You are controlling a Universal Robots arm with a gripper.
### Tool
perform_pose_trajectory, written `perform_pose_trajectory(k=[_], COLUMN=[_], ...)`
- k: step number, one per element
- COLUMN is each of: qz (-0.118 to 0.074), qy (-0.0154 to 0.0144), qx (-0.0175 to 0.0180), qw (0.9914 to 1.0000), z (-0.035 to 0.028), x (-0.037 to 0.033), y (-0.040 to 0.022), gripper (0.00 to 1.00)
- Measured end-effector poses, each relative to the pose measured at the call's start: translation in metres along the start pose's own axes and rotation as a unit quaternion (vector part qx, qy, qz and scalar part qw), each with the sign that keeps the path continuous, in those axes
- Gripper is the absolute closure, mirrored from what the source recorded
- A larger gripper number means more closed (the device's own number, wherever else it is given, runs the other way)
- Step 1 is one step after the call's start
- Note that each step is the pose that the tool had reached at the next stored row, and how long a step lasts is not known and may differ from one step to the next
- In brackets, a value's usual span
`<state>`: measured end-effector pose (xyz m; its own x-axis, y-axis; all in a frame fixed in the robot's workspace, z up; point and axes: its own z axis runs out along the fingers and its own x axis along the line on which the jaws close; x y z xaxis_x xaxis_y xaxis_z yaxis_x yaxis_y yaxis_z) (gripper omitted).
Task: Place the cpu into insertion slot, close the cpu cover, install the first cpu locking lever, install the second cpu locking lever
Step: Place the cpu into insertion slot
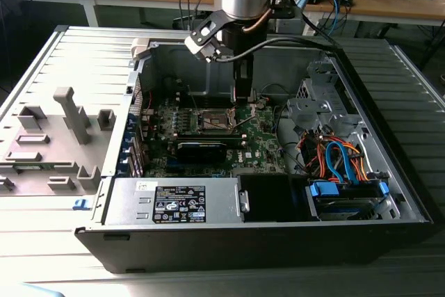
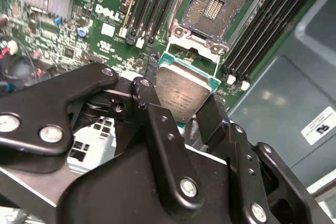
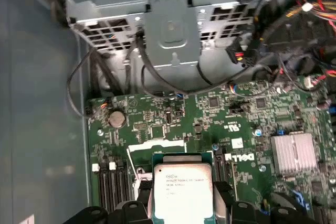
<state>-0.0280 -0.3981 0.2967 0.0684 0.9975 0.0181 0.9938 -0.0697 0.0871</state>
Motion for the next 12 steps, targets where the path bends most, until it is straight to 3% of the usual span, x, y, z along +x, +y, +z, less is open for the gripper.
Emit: perform_pose_trajectory(k=[2,4,12], qz=[-0.037,-0.051,-0.053], qy=[0.0032,0.0044,0.0046], qx=[0.0007,0.0009,0.001], qw=[0.99931,0.99871,0.99859], z=[0.0007,0.0008,0.0008], x=[0.0,0.0,-0.0001], y=[0.0,0.0,-0.0011], gripper=[0.45,0.45,0.45])
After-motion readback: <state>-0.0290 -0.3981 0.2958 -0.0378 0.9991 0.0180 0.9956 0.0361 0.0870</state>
